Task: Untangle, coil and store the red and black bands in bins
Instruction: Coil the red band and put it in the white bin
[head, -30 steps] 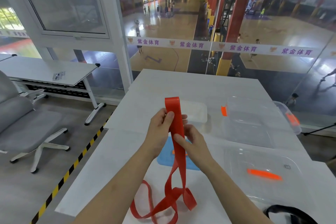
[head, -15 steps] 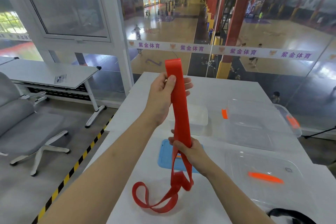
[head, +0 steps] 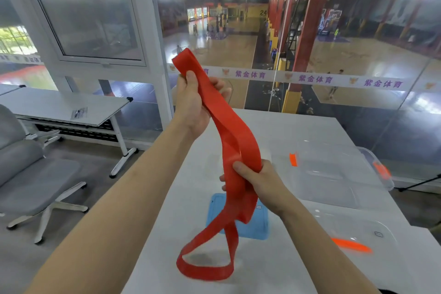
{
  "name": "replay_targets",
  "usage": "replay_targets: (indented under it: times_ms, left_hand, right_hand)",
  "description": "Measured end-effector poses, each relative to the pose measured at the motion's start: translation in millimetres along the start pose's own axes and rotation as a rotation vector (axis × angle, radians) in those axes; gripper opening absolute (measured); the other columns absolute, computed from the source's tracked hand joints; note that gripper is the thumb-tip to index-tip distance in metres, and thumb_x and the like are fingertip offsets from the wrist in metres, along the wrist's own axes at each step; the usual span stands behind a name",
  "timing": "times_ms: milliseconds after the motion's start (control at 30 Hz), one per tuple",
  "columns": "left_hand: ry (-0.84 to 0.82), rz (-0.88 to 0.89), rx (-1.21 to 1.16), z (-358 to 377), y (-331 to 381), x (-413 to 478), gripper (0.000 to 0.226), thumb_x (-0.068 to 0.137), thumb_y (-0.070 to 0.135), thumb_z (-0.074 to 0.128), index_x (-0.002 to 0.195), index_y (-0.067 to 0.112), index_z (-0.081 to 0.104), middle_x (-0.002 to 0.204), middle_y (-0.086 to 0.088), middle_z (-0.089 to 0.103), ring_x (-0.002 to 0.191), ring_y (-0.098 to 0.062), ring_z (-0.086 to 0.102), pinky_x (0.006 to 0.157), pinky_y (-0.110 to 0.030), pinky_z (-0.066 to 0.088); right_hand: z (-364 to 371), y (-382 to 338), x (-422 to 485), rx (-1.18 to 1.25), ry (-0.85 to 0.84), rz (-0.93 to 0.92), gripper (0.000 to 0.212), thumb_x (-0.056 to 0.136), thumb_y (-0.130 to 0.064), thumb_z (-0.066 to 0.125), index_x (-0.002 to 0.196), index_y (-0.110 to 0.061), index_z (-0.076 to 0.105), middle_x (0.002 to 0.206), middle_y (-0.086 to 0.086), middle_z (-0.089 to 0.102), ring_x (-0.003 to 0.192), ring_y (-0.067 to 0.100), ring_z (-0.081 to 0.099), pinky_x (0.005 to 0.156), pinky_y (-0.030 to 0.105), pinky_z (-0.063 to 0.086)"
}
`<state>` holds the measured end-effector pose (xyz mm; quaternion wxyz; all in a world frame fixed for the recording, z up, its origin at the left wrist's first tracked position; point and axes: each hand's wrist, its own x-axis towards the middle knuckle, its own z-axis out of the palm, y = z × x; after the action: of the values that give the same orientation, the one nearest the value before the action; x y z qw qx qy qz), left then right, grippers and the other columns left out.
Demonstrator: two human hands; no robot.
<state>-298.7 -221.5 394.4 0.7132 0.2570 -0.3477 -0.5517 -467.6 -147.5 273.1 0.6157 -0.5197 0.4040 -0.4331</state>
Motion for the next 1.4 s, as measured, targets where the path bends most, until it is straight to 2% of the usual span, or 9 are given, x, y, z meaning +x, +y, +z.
replay_targets:
  times_ms: [100,367,500,667,833,933,1100,1200,1400]
  left_hand:
    - [0.035,0.018,0.032,7,11,12,0.023,0.112,0.035,0.03,0.102,0.02,0.045,0.072,-0.004,0.06,0.059,-0.017,0.057,0.059,-0.032,0.053]
    - [-0.05,-0.002,0.173,12,2,-1,0.03,0.111,0.038,0.033,0.094,0.025,0.055,0.071,-0.001,0.061,0.059,-0.014,0.054,0.061,-0.029,0.05]
    - [-0.111,-0.008,0.234,6,-6,-11,0.027,0.111,0.04,0.034,0.105,0.028,0.058,0.073,0.0,0.061,0.061,-0.012,0.055,0.065,-0.031,0.049]
    - [-0.165,-0.059,0.286,-2,-20,-24,0.026,0.111,0.04,0.035,0.114,0.024,0.055,0.075,-0.001,0.061,0.063,-0.013,0.055,0.067,-0.032,0.05]
    - [-0.147,-0.075,0.272,-9,-29,-31,0.025,0.111,0.039,0.036,0.117,0.022,0.052,0.076,-0.003,0.061,0.064,-0.015,0.056,0.068,-0.034,0.05]
    - [-0.156,-0.083,0.237,-12,-34,-35,0.024,0.11,0.038,0.036,0.121,0.024,0.051,0.077,-0.002,0.062,0.064,-0.014,0.057,0.068,-0.033,0.05]
    - [-0.121,-0.092,0.186,-21,-39,-39,0.026,0.11,0.038,0.037,0.126,0.024,0.05,0.081,-0.002,0.064,0.068,-0.014,0.059,0.07,-0.033,0.052]
    - [-0.072,-0.105,0.157,-25,-41,-41,0.029,0.109,0.039,0.038,0.131,0.022,0.047,0.082,-0.002,0.064,0.07,-0.014,0.059,0.072,-0.035,0.053]
    - [-0.053,-0.113,0.207,-21,-44,-42,0.036,0.109,0.038,0.04,0.138,0.017,0.043,0.083,-0.002,0.064,0.072,-0.014,0.06,0.078,-0.036,0.053]
  right_hand:
    - [-4,9,4,-0.104,-0.015,-0.038,0.021,0.101,-0.012,0.067,0.118,-0.001,0.061,0.099,0.014,0.078,0.092,0.025,0.079,0.08,0.043,0.066]
    - [-13,38,4,-0.339,0.013,-0.102,0.029,0.104,-0.024,0.064,0.092,0.001,0.059,0.071,-0.002,0.057,0.064,0.01,0.053,0.063,0.025,0.047]
    - [-10,50,8,-0.33,0.051,-0.094,0.016,0.099,-0.026,0.072,0.107,-0.02,0.06,0.097,0.005,0.072,0.081,0.024,0.071,0.071,0.033,0.059]
    - [-12,56,15,-0.402,0.165,-0.171,0.029,0.097,-0.025,0.073,0.122,-0.03,0.059,0.12,-0.004,0.066,0.108,0.01,0.065,0.083,0.017,0.054]
    - [-7,49,22,-0.44,0.162,-0.263,0.04,0.102,-0.036,0.066,0.14,-0.037,0.053,0.138,-0.019,0.059,0.129,0.0,0.056,0.106,0.024,0.046]
    - [4,46,25,-0.453,0.095,-0.247,0.027,0.105,-0.036,0.06,0.13,-0.043,0.056,0.123,-0.024,0.067,0.118,0.002,0.063,0.102,0.029,0.05]
    - [15,48,22,-0.339,0.134,-0.178,0.012,0.104,-0.039,0.053,0.105,-0.031,0.062,0.097,0.003,0.075,0.094,0.028,0.073,0.088,0.058,0.06]
    - [17,51,19,-0.303,0.124,-0.162,0.008,0.104,-0.036,0.058,0.11,-0.031,0.058,0.094,-0.002,0.072,0.09,0.023,0.074,0.087,0.054,0.062]
    - [31,51,21,-0.645,0.276,-0.144,0.047,0.092,-0.05,0.073,0.126,-0.034,0.046,0.098,-0.014,0.062,0.089,0.011,0.066,0.084,0.03,0.06]
